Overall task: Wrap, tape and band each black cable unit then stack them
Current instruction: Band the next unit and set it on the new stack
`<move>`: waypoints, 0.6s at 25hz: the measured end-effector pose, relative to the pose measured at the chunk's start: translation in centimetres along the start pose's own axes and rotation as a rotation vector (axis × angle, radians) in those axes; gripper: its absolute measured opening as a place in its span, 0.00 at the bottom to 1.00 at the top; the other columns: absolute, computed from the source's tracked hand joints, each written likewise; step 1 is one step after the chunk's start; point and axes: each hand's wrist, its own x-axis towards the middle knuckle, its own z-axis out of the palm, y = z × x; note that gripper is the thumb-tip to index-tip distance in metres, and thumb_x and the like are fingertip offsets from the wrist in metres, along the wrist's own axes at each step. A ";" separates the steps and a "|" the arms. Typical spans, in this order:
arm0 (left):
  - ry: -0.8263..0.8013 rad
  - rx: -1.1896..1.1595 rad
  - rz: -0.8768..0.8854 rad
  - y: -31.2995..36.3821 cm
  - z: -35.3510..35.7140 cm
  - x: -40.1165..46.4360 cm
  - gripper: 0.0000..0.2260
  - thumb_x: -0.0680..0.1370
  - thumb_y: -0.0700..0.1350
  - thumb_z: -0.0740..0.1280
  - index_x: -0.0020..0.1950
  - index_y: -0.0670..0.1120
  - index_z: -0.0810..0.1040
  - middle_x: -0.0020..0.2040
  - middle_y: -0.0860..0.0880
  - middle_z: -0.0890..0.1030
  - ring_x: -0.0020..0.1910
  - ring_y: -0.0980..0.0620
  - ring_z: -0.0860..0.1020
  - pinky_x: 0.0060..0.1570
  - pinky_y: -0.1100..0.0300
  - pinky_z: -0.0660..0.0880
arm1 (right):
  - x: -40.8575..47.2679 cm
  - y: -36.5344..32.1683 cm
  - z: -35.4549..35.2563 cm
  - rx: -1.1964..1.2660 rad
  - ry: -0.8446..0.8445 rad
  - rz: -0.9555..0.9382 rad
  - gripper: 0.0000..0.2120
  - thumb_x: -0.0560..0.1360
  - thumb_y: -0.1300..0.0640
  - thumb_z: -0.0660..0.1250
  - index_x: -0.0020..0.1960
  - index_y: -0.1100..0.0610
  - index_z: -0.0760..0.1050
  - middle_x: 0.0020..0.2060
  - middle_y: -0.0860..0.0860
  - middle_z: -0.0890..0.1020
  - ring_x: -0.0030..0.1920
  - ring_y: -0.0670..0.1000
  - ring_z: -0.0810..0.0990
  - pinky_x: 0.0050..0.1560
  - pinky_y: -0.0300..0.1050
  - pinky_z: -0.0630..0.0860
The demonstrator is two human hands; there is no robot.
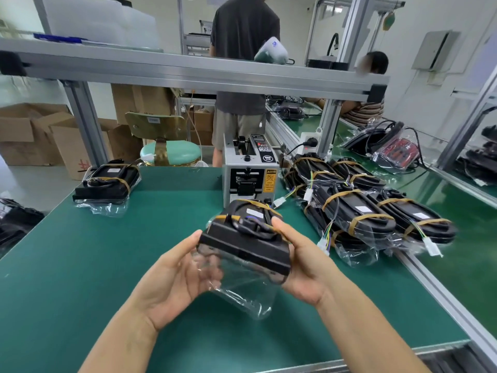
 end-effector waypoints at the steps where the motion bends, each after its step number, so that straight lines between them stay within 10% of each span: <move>1: 0.050 -0.022 -0.016 0.1 0.3 0.0 0.11 0.71 0.51 0.67 0.42 0.45 0.84 0.35 0.45 0.77 0.30 0.47 0.78 0.28 0.59 0.77 | 0.3 0.0 0.0 0.036 0.030 0.023 0.18 0.65 0.49 0.71 0.47 0.62 0.84 0.45 0.61 0.85 0.40 0.59 0.85 0.39 0.51 0.82; 15: 0.251 -0.159 -0.058 1.1 -0.8 -0.8 0.09 0.68 0.35 0.65 0.45 0.34 0.81 0.41 0.38 0.82 0.35 0.45 0.84 0.26 0.58 0.80 | 2.5 0.2 0.0 0.138 -0.001 0.136 0.22 0.67 0.53 0.70 0.57 0.64 0.78 0.51 0.65 0.83 0.42 0.62 0.84 0.36 0.56 0.83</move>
